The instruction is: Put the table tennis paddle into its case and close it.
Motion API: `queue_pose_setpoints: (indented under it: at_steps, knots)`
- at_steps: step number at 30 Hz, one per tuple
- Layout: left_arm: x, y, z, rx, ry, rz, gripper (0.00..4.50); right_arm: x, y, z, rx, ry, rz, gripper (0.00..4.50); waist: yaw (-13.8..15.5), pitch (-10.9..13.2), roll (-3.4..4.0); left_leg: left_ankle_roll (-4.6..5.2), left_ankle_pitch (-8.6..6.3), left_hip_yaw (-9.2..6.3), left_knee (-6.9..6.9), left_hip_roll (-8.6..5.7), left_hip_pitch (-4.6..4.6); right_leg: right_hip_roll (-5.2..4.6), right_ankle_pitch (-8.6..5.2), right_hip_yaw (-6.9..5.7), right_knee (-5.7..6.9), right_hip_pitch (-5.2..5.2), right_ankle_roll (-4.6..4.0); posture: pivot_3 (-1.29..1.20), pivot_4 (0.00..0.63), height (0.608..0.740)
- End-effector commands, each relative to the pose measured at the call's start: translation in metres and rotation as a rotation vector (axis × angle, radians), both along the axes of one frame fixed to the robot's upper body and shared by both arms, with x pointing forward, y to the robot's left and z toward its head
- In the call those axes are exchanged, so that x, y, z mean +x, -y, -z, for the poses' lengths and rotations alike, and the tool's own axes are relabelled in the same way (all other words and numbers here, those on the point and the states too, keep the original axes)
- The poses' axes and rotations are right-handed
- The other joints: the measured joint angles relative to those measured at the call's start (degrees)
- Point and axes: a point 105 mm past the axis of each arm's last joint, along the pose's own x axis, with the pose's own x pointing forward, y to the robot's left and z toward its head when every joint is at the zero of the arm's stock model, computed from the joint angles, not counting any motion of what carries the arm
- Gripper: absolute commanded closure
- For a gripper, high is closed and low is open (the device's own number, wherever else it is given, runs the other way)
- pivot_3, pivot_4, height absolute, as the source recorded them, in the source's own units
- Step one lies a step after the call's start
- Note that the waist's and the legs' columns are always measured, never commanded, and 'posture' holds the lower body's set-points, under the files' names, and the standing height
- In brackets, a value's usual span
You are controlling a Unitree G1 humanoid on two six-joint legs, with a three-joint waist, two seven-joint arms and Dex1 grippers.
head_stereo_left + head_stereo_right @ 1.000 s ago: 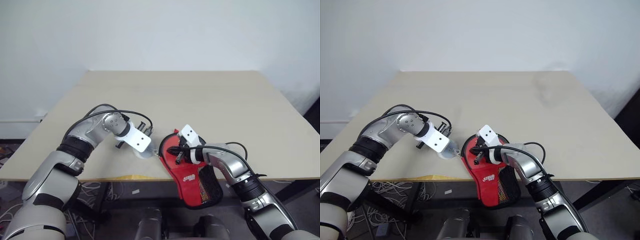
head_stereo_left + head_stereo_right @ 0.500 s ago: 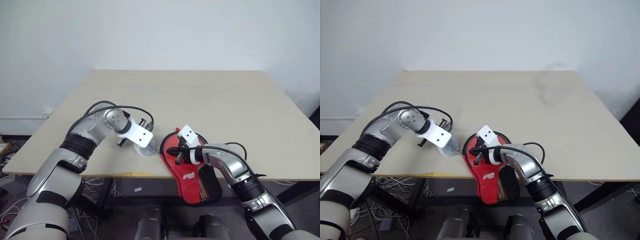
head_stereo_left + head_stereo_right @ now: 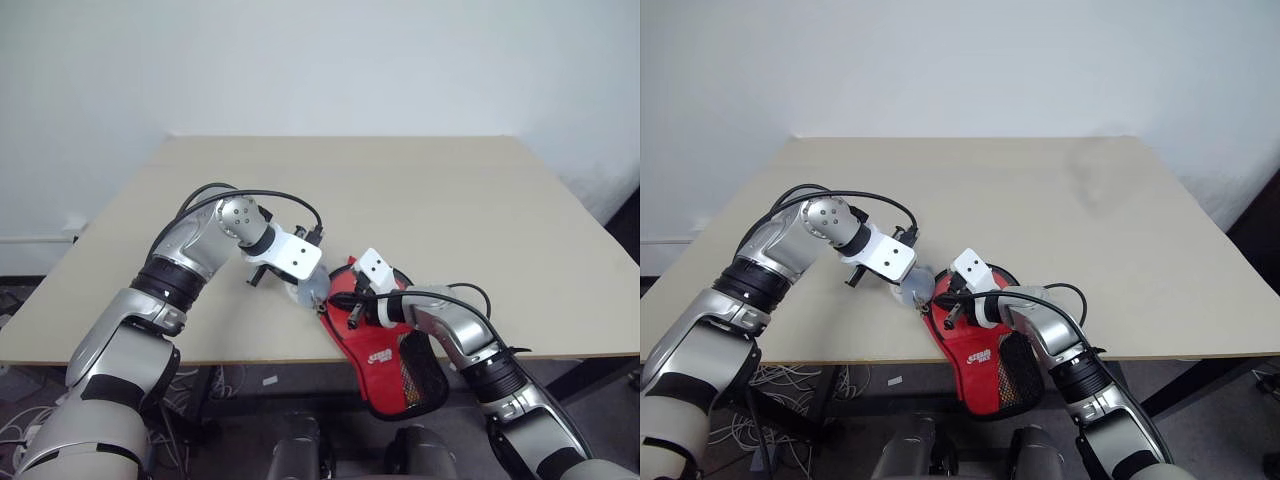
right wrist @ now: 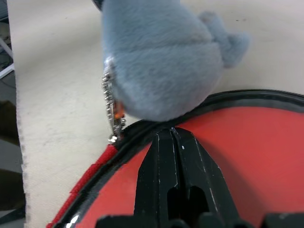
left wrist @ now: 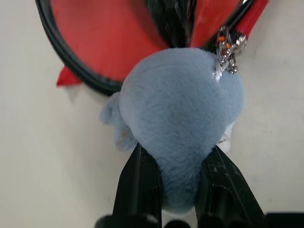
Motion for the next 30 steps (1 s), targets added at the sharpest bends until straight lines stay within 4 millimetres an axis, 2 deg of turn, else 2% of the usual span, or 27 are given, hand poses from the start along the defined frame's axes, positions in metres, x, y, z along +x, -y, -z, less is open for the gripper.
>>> queue_pose_setpoints:
  at_steps: [1,6,10,14,20,30]
  knots:
    - [0.005,0.004,-0.019,-0.001,0.072,0.028,3.85,0.003,0.002,0.002,-0.022,-0.001,0.010,4.50,-0.03,0.02,-0.02,0.00,0.00,-0.06,0.00,0.00,0.02,0.01,-0.03,-0.01,-0.01,-0.04,-0.01,0.00,0.000,0.654]
    - [0.005,-0.009,-0.010,0.067,0.060,0.022,3.85,0.003,0.002,0.003,-0.023,-0.002,0.013,4.50,-0.54,0.02,-0.02,0.08,0.05,-0.25,0.08,0.01,0.04,0.11,-0.21,-0.05,-0.04,-0.01,0.11,0.00,0.000,0.654]
    - [0.006,-0.029,-0.001,0.150,0.039,0.007,3.85,0.002,0.001,0.003,-0.022,-0.004,0.014,4.50,-0.72,0.07,-0.09,0.39,0.14,-0.22,0.25,0.05,0.02,0.19,-0.22,0.01,-0.04,0.04,0.16,0.00,0.000,0.654]
    - [0.014,-0.048,0.004,0.211,0.062,-0.032,3.85,0.001,0.001,0.003,-0.021,-0.005,0.015,4.50,-0.71,0.14,-0.20,0.47,0.09,-0.21,0.27,0.08,0.03,0.11,-0.21,-0.05,-0.04,0.03,0.17,0.00,0.000,0.654]
    - [0.033,-0.054,0.007,0.222,0.127,-0.092,3.85,0.001,0.001,0.004,-0.020,-0.007,0.015,4.50,-0.79,0.18,-0.21,0.47,0.09,-0.23,0.15,0.23,0.05,0.11,-0.21,-0.24,-0.01,-0.09,0.15,0.00,0.000,0.654]
    - [0.038,-0.069,0.017,0.300,0.125,-0.116,3.85,0.000,0.003,0.004,-0.025,-0.008,0.017,4.50,-0.76,0.18,-0.21,0.44,0.09,-0.08,-0.28,0.22,0.10,0.13,-0.21,-0.17,0.07,-0.25,0.12,0.00,0.000,0.654]
